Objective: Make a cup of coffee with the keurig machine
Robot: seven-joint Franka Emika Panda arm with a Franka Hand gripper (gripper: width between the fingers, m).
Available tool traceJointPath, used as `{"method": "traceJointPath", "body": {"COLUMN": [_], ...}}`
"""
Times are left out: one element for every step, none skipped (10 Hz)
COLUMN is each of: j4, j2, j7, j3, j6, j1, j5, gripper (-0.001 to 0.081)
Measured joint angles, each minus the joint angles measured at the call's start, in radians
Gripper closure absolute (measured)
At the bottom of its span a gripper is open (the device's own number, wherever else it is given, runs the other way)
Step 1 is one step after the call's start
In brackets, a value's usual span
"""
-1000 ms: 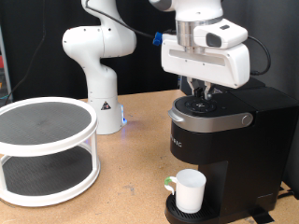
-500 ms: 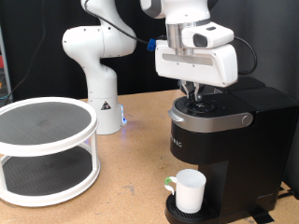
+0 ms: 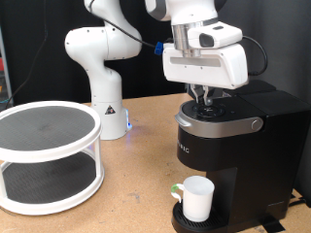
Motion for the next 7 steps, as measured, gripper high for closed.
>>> {"method": "traceJointPath", "body": {"j4": [0.000,0.000,0.000,0.000,0.000,0.006,0.013], "j2": [0.003,0.007,0.012,0.016,0.021,0.028,0.035], "j7": [0.000,0.000,0.000,0.000,0.001,0.002,0.003], "j3": [0.000,0.000,0.000,0.000,0.000,0.000,0.000], "j6": [0.000,0.001,0.005,0.014,0.024,0.027,0.022], "j1": [0.000,0.000,0.000,0.000,0.000,0.000,0.000], "j5": [0.000,0.000,-0.001,-0.001,-0.001,-0.001,-0.008], "gripper": [0.0801,0.0801,0.0801,0.0801,0.0801,0.0801,0.0801]}}
